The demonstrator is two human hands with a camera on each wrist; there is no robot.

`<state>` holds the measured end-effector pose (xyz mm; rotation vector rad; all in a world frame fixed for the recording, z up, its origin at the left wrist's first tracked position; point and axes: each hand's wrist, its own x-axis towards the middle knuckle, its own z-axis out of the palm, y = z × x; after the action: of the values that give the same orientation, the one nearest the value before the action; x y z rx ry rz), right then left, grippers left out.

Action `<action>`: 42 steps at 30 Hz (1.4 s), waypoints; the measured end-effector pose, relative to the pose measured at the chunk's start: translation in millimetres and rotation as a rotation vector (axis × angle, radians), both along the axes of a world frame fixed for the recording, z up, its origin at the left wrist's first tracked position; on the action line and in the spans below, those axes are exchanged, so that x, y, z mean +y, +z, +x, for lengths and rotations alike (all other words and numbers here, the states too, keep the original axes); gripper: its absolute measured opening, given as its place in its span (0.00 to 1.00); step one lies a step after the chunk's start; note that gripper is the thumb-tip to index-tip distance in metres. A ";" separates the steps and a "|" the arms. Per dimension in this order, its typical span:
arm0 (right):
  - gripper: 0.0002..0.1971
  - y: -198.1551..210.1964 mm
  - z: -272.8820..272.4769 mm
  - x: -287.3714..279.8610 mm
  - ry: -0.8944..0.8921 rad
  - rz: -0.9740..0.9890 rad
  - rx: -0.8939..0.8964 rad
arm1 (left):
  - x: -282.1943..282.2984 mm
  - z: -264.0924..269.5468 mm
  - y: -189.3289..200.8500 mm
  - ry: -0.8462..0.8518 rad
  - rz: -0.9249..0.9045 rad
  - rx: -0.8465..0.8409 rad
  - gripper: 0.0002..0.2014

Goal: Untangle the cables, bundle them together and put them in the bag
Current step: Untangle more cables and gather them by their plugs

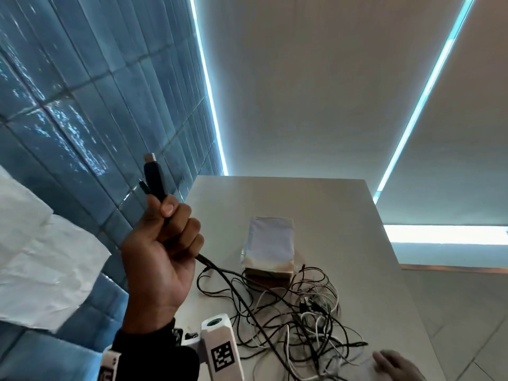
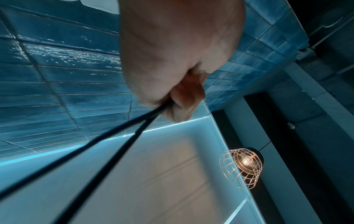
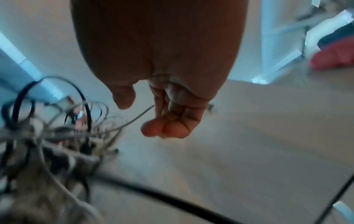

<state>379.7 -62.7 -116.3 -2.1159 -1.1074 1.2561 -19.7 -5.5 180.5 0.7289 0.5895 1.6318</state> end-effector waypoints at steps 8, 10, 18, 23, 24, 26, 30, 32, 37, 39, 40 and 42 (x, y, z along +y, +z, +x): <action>0.12 23.5 -56.6 40.1 -0.330 0.225 0.452 | 1.8 37.5 -11.9 -0.192 -0.071 -0.037 0.17; 0.12 50.5 -70.1 51.2 -0.259 0.356 0.471 | 2.1 47.4 -16.4 -0.231 -0.085 -0.006 0.15; 0.18 147.3 -116.4 72.3 0.127 0.634 0.470 | 8.9 81.8 -50.0 -0.196 -0.328 0.234 0.10; 0.18 197.1 -142.6 69.2 0.410 0.700 0.431 | 10.1 92.3 -62.1 -0.221 -0.354 0.474 0.10; 0.20 205.7 -147.4 68.0 0.469 0.697 0.427 | 9.7 93.2 -63.4 -0.237 -0.340 0.529 0.11; 0.23 222.1 -155.9 66.1 0.553 0.650 0.464 | 7.8 92.9 -65.1 -0.280 -0.307 0.615 0.14; 0.25 234.8 -161.8 65.4 0.680 0.575 0.500 | 6.9 86.6 -64.9 -0.323 -0.260 0.668 0.18; 0.22 234.9 -163.4 63.8 0.716 0.554 0.494 | 5.8 84.9 -64.7 -0.304 -0.240 0.699 0.15; 0.20 223.8 -171.6 63.5 0.622 0.556 0.629 | 5.2 89.8 -66.6 -0.163 -0.231 0.654 0.17; 0.19 217.9 -175.5 63.2 0.607 0.571 0.683 | 5.4 90.5 -67.2 -0.120 -0.220 0.630 0.19; 0.18 215.1 -177.0 63.6 0.600 0.574 0.694 | 6.2 89.3 -67.4 -0.110 -0.226 0.614 0.20; 0.19 214.1 -180.3 63.7 0.563 0.556 0.738 | 7.9 85.3 -64.8 -0.104 -0.238 0.555 0.21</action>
<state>199.4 0.9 97.8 -0.8324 -1.4886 1.5385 65.6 2.4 115.7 1.0203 1.1017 1.2292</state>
